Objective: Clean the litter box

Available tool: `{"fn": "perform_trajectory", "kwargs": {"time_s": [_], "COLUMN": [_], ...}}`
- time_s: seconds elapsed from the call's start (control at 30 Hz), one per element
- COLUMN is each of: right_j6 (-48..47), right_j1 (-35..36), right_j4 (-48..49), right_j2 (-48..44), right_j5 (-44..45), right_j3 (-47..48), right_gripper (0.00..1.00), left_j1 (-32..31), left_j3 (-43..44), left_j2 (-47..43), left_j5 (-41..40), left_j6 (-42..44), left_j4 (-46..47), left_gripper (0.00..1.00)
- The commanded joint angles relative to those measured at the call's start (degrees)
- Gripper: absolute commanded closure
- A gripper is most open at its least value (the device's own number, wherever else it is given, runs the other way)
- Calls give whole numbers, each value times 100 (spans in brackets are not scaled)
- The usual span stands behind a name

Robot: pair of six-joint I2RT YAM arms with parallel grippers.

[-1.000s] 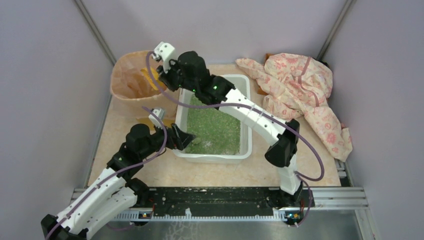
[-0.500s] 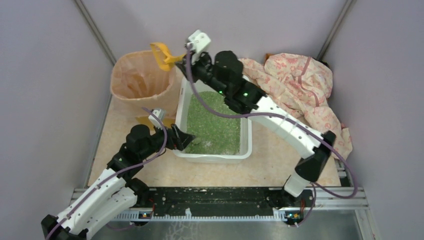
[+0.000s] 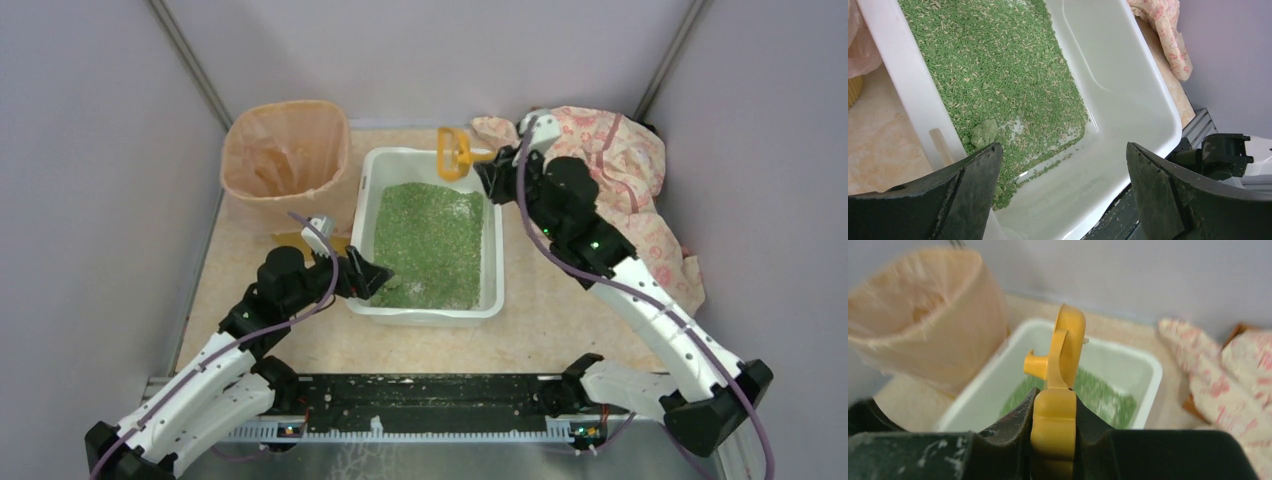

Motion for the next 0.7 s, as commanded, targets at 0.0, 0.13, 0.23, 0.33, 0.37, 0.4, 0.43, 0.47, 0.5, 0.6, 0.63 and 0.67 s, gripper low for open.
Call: {"fn": "perform_trajectory", "kwargs": {"time_s": [0.0, 0.13, 0.23, 0.33, 0.37, 0.4, 0.43, 0.47, 0.5, 0.6, 0.63, 0.67], "right_j6": [369, 511, 705, 983, 1070, 1165, 1220, 1284, 1324, 1328, 1319, 1325], "right_j1": [-17, -20, -64, -160, -197, -230, -269, -328, -373, -430, -439, -456], "right_j4": [-748, -962, -814, -623, -587, -546, -496, -481, -478, -537, -538, -539], "right_j2": [251, 661, 1066, 1384, 1465, 1517, 1573, 1631, 1701, 1918, 1986, 2056], "right_j5": [-371, -852, -1390, -1976, -2136, -2288, -2455, -2624, -2777, -2976, -3034, -3084], "right_j3": [-675, -856, -945, -985, -989, -986, -997, -997, -997, -1027, -1049, -1077], "right_gripper": [100, 100, 100, 100, 100, 100, 100, 100, 100, 100, 100, 100], "left_j1": [-16, -13, -13, -15, -10, -15, -12, -7, -8, -12, -14, -12], "left_j3": [65, 12, 8, 35, 44, 43, 41, 33, 12, -36, -46, -64], "left_j2": [-7, -16, -29, -35, -49, -56, -75, -86, -98, -129, -140, -146], "left_j5": [142, 115, 82, 30, 9, -6, -28, -42, -52, -56, -62, -55], "left_j6": [-239, -328, -317, -265, -242, -223, -203, -193, -174, -164, -172, -175], "left_j4": [365, 397, 365, 284, 260, 226, 202, 190, 193, 207, 211, 228], "left_gripper": [1, 1, 1, 1, 1, 1, 1, 1, 1, 1, 1, 1]}}
